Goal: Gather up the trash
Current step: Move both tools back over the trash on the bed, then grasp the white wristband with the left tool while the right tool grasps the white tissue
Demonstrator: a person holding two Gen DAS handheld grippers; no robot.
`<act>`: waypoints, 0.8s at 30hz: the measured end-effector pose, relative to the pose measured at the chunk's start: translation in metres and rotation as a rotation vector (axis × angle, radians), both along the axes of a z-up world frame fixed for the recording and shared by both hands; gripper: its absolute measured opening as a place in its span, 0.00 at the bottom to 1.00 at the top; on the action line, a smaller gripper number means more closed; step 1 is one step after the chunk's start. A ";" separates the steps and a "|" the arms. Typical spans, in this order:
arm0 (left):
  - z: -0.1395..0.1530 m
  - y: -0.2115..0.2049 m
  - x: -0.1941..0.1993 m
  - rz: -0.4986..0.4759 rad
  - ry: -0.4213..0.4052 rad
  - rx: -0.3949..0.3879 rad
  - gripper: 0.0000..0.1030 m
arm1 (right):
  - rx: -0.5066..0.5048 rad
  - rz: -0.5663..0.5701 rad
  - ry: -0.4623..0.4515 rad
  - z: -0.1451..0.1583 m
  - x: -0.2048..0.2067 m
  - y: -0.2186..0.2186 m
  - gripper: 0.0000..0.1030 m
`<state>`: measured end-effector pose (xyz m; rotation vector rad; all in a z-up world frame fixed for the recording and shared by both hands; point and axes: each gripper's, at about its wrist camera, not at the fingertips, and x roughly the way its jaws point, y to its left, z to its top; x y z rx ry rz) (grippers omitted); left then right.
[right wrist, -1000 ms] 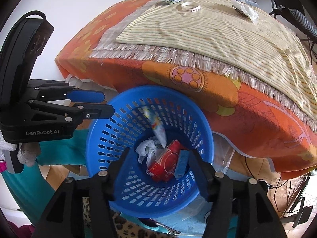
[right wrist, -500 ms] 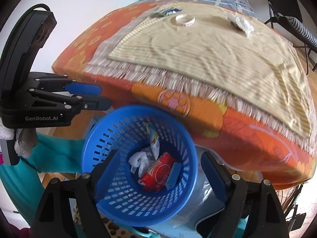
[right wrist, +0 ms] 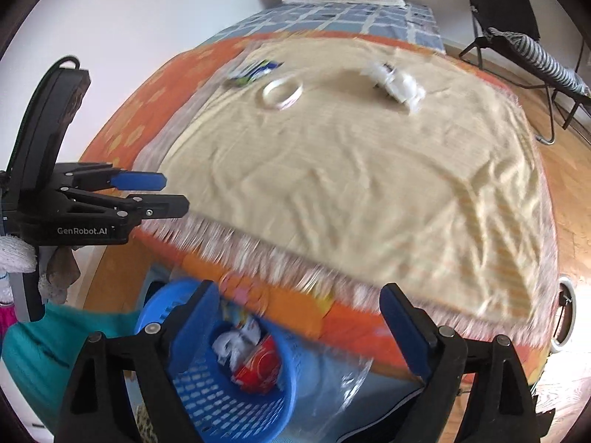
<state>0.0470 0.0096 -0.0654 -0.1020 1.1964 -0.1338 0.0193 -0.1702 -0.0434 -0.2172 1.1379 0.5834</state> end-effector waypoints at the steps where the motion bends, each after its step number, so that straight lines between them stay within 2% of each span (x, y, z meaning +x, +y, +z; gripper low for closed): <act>1: 0.001 0.002 0.010 0.007 0.000 -0.004 0.57 | 0.004 -0.006 -0.001 0.002 0.007 -0.001 0.88; 6: 0.003 0.010 0.048 0.036 -0.001 -0.022 0.59 | 0.019 -0.041 -0.007 0.008 0.050 -0.003 0.88; 8: 0.003 0.013 0.065 0.045 -0.003 -0.024 0.68 | 0.034 -0.056 -0.026 0.011 0.066 -0.005 0.88; 13: -0.008 0.025 0.111 0.083 0.019 -0.033 0.69 | 0.042 -0.092 -0.099 0.019 0.107 -0.005 0.88; 16: -0.016 0.032 0.135 0.105 0.031 -0.025 0.69 | 0.056 -0.115 -0.107 0.019 0.127 -0.006 0.88; 20: -0.025 0.044 0.166 0.151 0.049 -0.064 0.69 | 0.057 -0.137 -0.118 0.013 0.154 -0.007 0.88; 24: -0.029 0.043 0.189 0.161 0.044 -0.069 0.69 | 0.061 -0.154 -0.115 0.003 0.175 -0.009 0.88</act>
